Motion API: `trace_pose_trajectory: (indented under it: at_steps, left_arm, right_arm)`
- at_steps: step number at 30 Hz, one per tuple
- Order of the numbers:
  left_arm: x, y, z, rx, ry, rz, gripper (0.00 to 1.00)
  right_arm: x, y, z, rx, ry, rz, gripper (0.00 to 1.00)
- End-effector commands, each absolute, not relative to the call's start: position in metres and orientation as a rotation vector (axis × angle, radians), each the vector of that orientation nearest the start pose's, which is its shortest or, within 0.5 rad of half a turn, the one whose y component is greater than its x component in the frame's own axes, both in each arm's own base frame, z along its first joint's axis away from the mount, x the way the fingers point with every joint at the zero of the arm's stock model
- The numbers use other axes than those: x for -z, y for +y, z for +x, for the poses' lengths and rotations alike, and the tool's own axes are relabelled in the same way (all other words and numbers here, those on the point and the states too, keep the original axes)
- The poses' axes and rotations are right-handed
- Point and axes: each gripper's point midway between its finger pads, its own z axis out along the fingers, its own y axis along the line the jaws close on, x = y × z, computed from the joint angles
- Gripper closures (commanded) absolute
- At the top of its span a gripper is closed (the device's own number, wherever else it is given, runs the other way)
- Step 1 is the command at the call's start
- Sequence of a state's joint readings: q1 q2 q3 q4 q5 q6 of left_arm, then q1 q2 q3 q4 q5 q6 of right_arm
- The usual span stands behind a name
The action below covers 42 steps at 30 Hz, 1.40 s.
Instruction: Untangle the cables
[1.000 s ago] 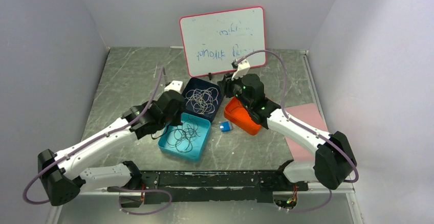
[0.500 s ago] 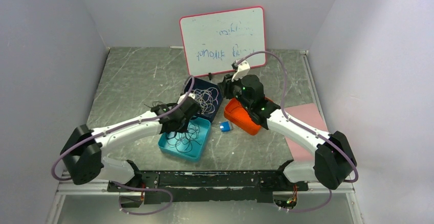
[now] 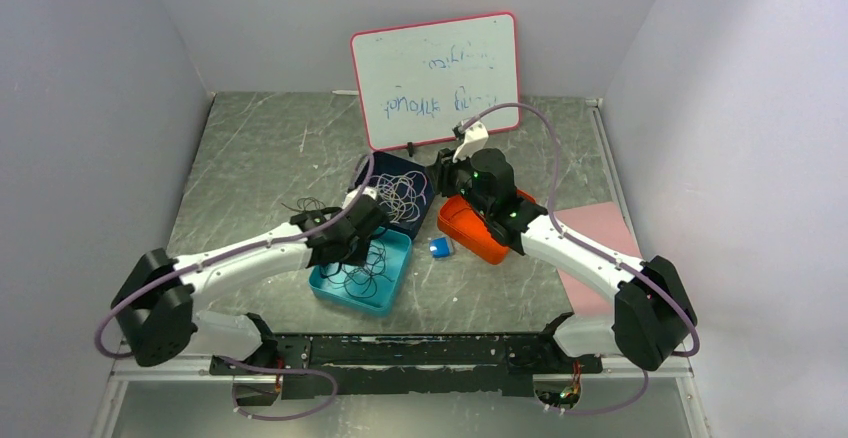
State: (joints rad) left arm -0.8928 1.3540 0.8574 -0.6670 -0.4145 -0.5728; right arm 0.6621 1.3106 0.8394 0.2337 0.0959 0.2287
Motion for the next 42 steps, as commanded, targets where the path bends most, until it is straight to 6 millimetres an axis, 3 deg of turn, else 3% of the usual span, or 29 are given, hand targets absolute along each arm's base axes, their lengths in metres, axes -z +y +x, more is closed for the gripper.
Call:
trace_pose_trajectory:
  at_steps: [1, 7, 11, 17, 21, 29, 34, 42]
  left_arm:
    - [-0.12, -0.186, 0.224, 0.029, 2.423, 0.23, 0.5]
    - [-0.167, -0.181, 0.241, 0.107, 2.319, 0.17, 0.43]
    - [-0.177, -0.163, 0.261, 0.146, 2.298, 0.108, 0.43]
    - [-0.17, -0.116, 0.297, 0.16, 2.323, -0.031, 0.45]
    - [-0.155, -0.088, 0.318, 0.141, 2.366, -0.082, 0.48]
    - [-0.118, -0.03, 0.33, 0.145, 2.359, -0.559, 0.5]
    - [-0.108, -0.018, 0.338, 0.214, 2.266, -0.814, 0.49]
    - [-0.1, -0.017, 0.356, 0.299, 2.161, -0.998, 0.45]
  right_arm:
    - [-0.211, 0.259, 0.346, -0.551, 1.816, -0.315, 0.62]
    - [-0.208, 0.259, 0.346, -0.549, 1.823, -0.314, 0.62]
    - [-0.206, 0.258, 0.346, -0.545, 1.826, -0.313, 0.61]
    - [-0.204, 0.256, 0.344, -0.542, 1.834, -0.31, 0.6]
    - [-0.2, 0.255, 0.342, -0.548, 1.843, -0.309, 0.6]
    - [-0.194, 0.254, 0.338, -0.558, 1.857, -0.305, 0.6]
    - [-0.192, 0.259, 0.336, -0.587, 1.863, -0.314, 0.6]
    - [-0.188, 0.257, 0.332, -0.594, 1.875, -0.312, 0.6]
